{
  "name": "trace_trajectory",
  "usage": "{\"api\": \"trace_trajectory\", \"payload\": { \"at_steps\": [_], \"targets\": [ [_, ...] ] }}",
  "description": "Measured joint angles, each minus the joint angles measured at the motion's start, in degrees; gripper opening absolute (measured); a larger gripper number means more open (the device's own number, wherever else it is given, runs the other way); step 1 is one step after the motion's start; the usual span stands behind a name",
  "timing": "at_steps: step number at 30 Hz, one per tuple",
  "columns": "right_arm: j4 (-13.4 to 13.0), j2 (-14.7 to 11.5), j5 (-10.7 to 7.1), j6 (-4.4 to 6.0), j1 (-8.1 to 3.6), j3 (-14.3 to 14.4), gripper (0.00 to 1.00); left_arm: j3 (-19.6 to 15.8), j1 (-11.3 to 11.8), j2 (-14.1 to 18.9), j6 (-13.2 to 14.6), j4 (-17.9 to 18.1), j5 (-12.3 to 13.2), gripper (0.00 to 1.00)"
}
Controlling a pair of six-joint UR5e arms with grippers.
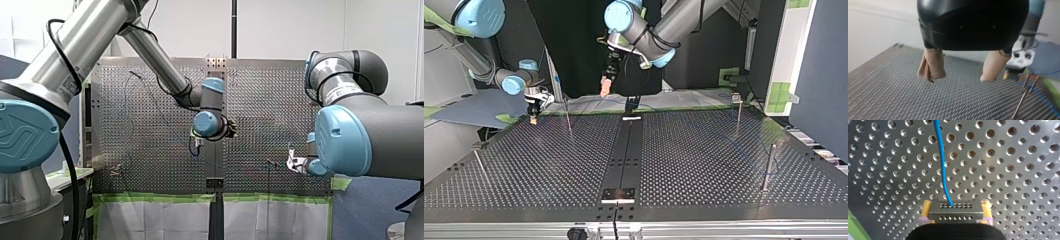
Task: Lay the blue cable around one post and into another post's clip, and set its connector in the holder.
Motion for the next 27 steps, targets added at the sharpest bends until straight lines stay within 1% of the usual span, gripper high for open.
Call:
{"api": "trace_trajectory", "payload": {
  "at_steps": [4, 8, 10, 18, 27],
  "targets": [
    [-0.12, 0.07, 0.0, 0.05, 0.0, 0.0, 0.04, -1.76, 1.65, 1.76, -1.74, 1.07, -1.75, 1.0],
    [-0.22, 0.15, 0.0, 0.1, 0.09, 0.01, 0.04, -3.59, 3.46, 3.59, -3.57, 1.39, -3.28, 1.0],
    [-0.27, 0.21, 0.0, 0.13, 0.15, 0.01, 0.04, -4.33, 4.21, 4.34, -4.32, 1.44, -3.28, 1.0],
    [-0.39, 0.36, -0.03, 0.21, 0.25, -0.01, 0.04, -8.58, 8.45, 8.58, -8.56, 1.64, -2.33, 1.0],
    [-0.47, 0.53, -0.09, 0.24, 0.26, 0.0, 0.04, -13.26, 13.14, 13.27, -13.25, 1.64, -2.58, 1.0]
  ]
}}
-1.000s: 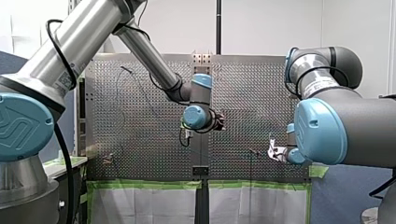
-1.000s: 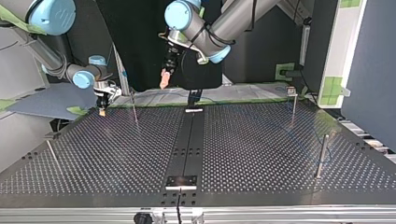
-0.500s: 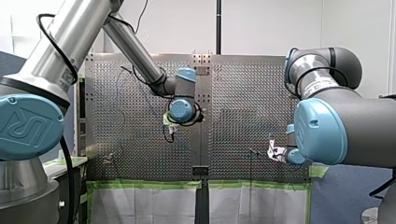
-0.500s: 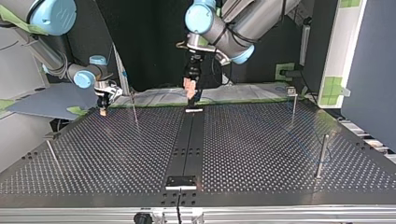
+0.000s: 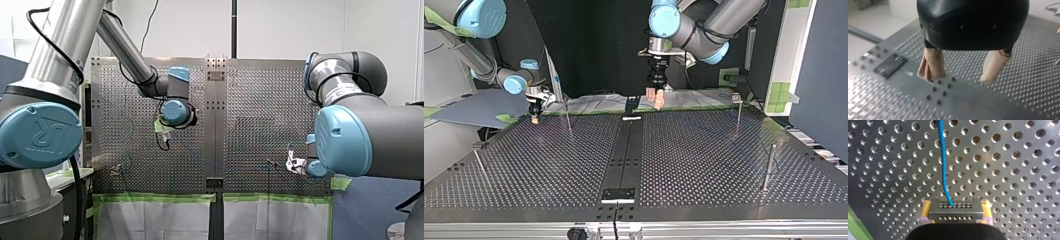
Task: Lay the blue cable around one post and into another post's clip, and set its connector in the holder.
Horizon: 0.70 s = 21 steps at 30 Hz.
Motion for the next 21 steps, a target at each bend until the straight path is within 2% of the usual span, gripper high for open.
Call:
{"api": "trace_trajectory", "payload": {
  "at_steps": [11, 17, 21],
  "targets": [
    [-0.01, 0.09, -0.01, -0.08, 0.03, 0.01, 0.04, -5.84, 5.83, 5.83, -5.51, -0.04, -3.17, 1.0],
    [-0.01, 0.15, 0.02, -0.08, 0.09, 0.0, 0.04, -9.26, 9.06, 9.25, -6.44, -0.2, -3.69, 1.0],
    [-0.01, 0.18, 0.0, -0.08, 0.16, 0.01, 0.04, -11.21, 10.07, 11.2, -7.05, -0.21, -3.87, 1.0]
  ]
}}
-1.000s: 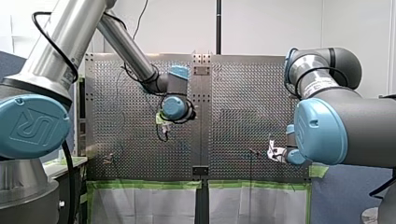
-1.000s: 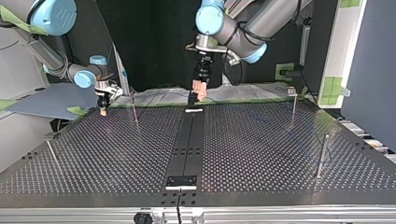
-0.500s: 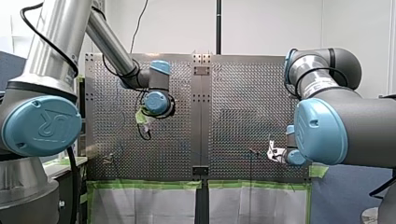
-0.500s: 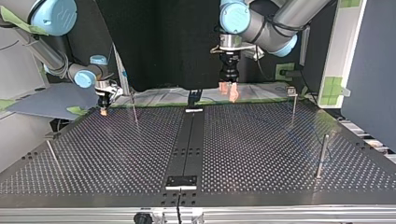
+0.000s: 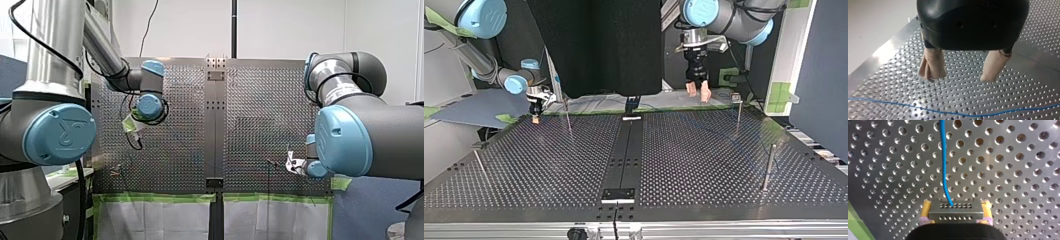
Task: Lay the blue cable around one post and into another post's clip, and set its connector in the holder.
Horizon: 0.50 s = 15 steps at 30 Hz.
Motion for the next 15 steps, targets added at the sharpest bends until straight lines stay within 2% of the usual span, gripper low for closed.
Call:
{"api": "trace_trajectory", "payload": {
  "at_steps": [6, 15],
  "targets": [
    [0.0, 0.02, -0.01, 0.01, 0.02, -0.01, 0.04, -1.76, 1.77, 2.89, -1.75, 1.48, -0.66, 1.0],
    [-0.01, 0.1, -0.01, 0.0, 0.13, -0.01, 0.04, -0.93, 5.86, 7.13, -5.84, 5.52, 2.84, 1.0]
  ]
}}
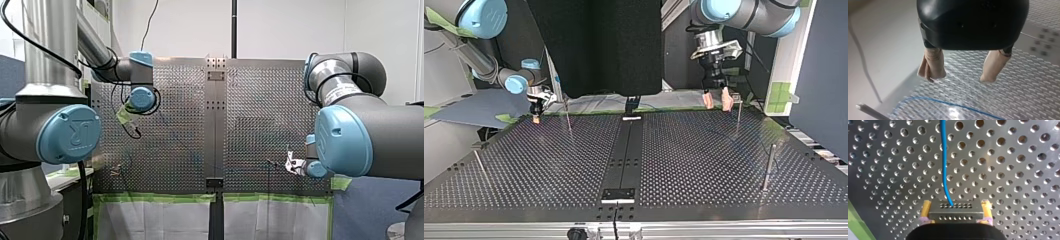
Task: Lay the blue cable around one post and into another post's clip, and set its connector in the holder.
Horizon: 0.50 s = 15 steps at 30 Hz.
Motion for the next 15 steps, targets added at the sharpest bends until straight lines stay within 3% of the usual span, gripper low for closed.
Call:
{"api": "trace_trajectory", "payload": {
  "at_steps": [5, 15],
  "targets": [
    [0.0, 0.01, 0.0, 0.02, 0.02, -0.01, 0.04, 0.26, 2.4, 2.18, -2.4, 1.12, 2.39, 1.0],
    [-0.14, 0.11, 0.0, 0.03, 0.04, -0.04, 0.04, 0.29, 7.21, 2.76, -7.21, 1.61, 7.21, 1.0]
  ]
}}
